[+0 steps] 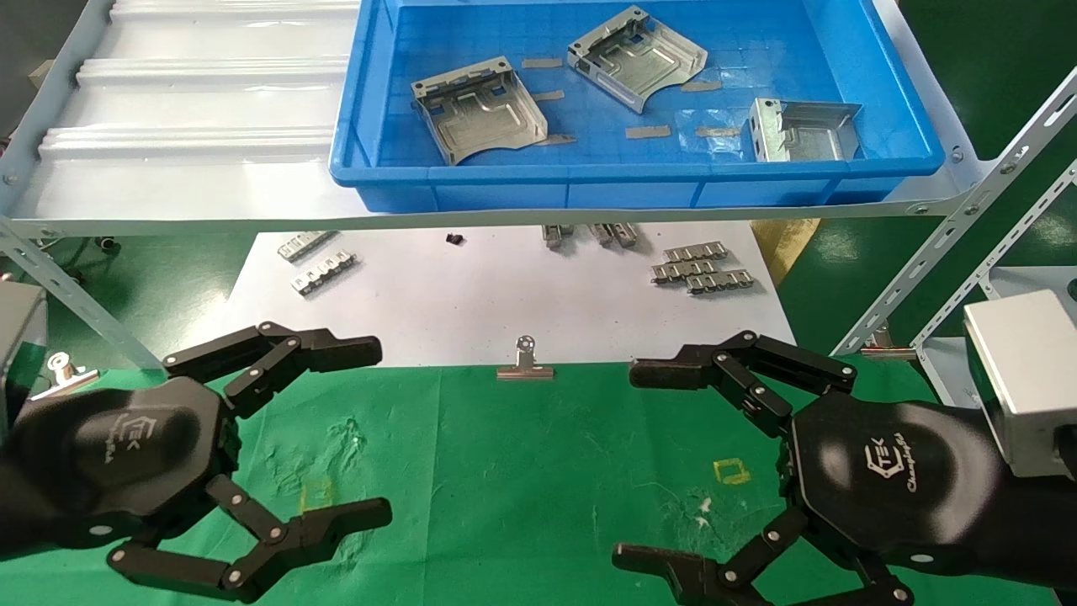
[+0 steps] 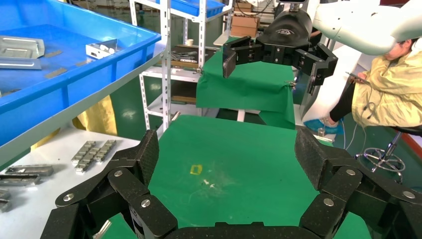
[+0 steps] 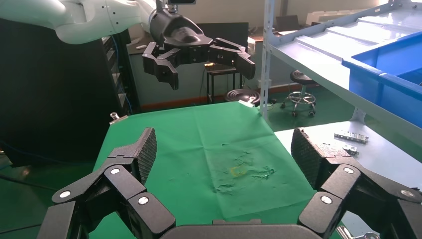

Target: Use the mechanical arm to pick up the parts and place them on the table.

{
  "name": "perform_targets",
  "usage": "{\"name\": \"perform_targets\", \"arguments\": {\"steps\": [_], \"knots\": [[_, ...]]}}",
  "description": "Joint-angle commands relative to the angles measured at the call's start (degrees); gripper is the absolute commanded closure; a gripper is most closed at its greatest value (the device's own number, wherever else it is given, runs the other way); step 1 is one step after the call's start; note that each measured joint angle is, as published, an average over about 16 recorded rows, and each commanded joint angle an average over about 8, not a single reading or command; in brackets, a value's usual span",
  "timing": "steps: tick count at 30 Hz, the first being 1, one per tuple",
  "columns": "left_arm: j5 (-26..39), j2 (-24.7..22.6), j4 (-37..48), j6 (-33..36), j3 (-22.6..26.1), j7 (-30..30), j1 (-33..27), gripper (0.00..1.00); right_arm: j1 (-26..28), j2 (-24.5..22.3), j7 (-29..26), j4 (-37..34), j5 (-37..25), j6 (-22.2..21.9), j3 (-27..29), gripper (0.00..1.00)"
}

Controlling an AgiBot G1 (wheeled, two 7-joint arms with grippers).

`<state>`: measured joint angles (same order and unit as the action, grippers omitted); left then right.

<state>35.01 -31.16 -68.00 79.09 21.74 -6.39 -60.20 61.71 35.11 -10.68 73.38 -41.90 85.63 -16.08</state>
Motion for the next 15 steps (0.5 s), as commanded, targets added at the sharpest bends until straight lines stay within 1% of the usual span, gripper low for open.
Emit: {"name": "perform_targets", "arguments": {"steps": [1,15], "knots": [[0.0,0.0,0.0,0.0,0.0,0.0,0.0,0.00,0.0,0.0,0.0,0.0,0.0,0.0,0.0,0.00],[0.0,0.0,0.0,0.0,0.0,0.0,0.0,0.00,0.0,0.0,0.0,0.0,0.0,0.0,0.0,0.00]]}}
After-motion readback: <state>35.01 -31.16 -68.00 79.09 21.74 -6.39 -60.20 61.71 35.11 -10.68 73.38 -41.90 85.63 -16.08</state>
